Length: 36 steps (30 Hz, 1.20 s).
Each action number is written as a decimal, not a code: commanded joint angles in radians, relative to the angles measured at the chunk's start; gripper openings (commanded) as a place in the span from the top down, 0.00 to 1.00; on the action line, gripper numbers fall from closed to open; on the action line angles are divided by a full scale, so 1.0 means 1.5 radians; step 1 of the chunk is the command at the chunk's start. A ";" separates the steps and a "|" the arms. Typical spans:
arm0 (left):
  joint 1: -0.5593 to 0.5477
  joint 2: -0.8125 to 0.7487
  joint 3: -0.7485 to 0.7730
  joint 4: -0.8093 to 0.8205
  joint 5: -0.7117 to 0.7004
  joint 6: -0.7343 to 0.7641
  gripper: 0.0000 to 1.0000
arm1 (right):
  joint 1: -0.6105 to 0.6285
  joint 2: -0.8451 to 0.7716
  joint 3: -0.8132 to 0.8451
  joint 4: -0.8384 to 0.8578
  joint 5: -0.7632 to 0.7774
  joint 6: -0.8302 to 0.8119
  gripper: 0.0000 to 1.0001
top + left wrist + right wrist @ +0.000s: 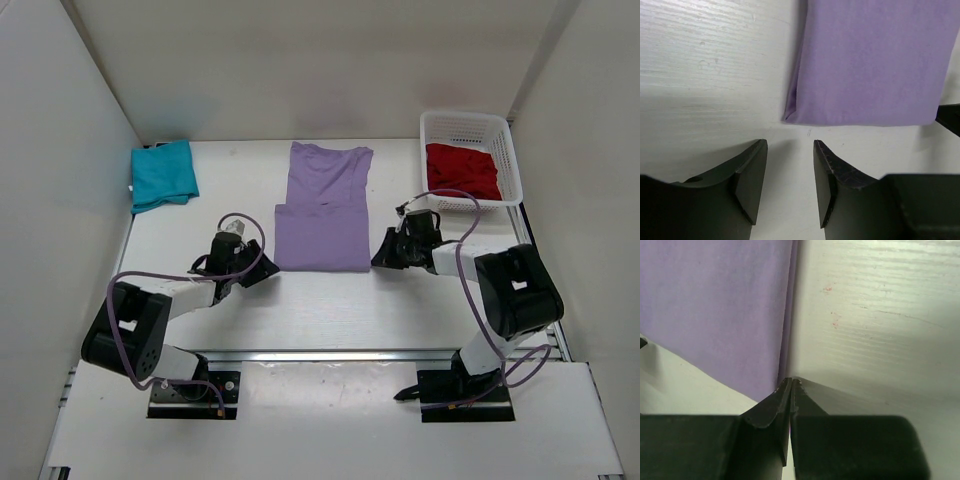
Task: Fold and stack the t-shirts
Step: Grab one side of the 2/3 rectangular tshirt with both arms
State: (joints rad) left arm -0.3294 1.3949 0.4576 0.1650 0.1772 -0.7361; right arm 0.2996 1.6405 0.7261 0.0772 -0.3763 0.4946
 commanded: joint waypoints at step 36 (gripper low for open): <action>-0.098 -0.128 -0.046 -0.172 -0.049 0.053 1.00 | 0.142 -0.221 -0.295 0.079 0.008 0.105 1.00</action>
State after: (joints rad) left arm -0.4259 1.3766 0.4591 0.0994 0.1448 -0.7074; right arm 0.4034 1.4422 0.3855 0.3286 -0.4637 0.6323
